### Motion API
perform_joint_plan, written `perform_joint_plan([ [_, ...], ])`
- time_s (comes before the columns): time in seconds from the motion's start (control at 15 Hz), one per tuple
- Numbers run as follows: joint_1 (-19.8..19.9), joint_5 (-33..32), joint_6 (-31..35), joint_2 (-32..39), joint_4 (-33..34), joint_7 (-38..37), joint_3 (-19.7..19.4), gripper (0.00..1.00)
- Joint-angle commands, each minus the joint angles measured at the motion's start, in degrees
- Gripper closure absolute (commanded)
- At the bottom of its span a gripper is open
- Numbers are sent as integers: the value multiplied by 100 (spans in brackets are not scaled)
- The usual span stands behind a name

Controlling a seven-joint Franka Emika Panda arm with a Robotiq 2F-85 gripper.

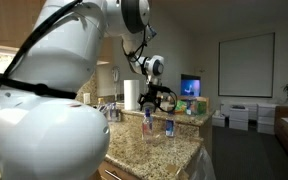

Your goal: Put all the water bottles into the plastic bag

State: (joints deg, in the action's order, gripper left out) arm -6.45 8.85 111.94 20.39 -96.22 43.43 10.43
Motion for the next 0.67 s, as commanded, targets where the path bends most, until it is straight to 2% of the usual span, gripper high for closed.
perform_joint_plan([
  [0.0, -47, -340, 49, 52, -108, 1, 30, 0],
  [0.27, -85, -650, 65, 49, -180, -69, 15, 0],
  [0.33, -89, -714, 118, 14, -221, -92, 13, 25],
  [0.4, -82, -749, 143, -6, -237, -84, 21, 26],
  [0.6, -53, -735, 119, -34, -245, -33, 47, 46],
])
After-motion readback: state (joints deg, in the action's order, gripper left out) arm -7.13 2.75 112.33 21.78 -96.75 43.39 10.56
